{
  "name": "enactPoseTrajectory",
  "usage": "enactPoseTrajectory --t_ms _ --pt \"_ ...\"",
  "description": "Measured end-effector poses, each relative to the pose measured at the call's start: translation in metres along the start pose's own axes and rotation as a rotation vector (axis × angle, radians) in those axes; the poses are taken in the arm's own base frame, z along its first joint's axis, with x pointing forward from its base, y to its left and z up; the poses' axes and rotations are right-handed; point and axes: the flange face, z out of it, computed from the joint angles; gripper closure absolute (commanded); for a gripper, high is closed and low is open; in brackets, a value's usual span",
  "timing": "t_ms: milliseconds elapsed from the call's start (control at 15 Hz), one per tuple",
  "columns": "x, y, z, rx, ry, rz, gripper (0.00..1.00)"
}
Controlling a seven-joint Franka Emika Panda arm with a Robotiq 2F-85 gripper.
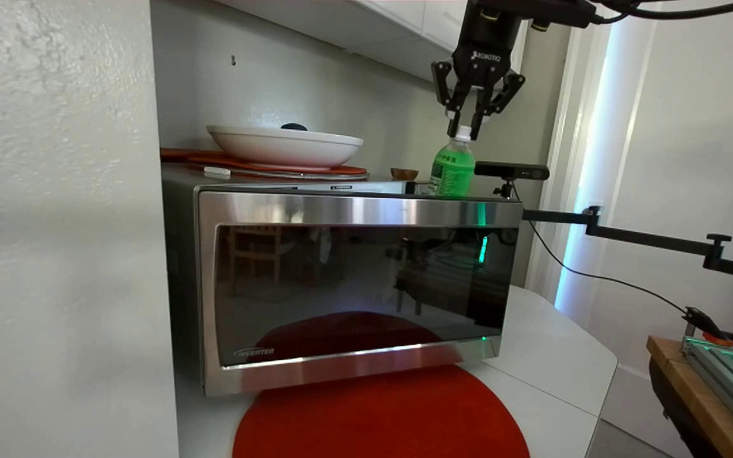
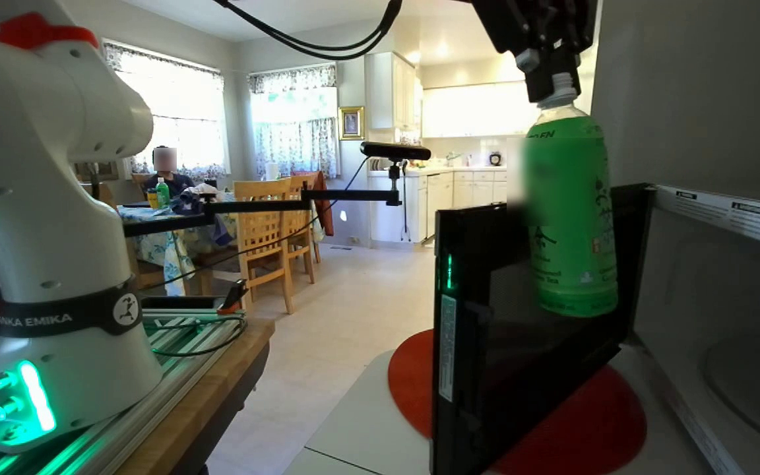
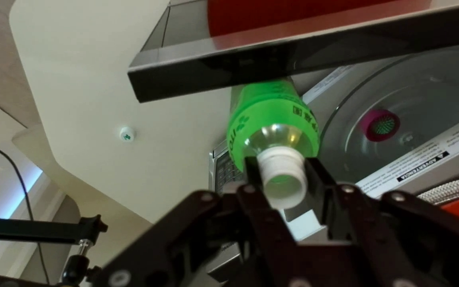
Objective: Move the microwave door using the green bottle
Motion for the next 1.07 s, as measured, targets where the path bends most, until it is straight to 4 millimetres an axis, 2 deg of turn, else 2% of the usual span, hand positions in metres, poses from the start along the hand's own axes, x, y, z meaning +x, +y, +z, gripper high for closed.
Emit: enactPoseTrajectory --t_ms 1067 --pt "-0.080 -0.029 -0.033 0.066 -0.131 -0.155 0.92"
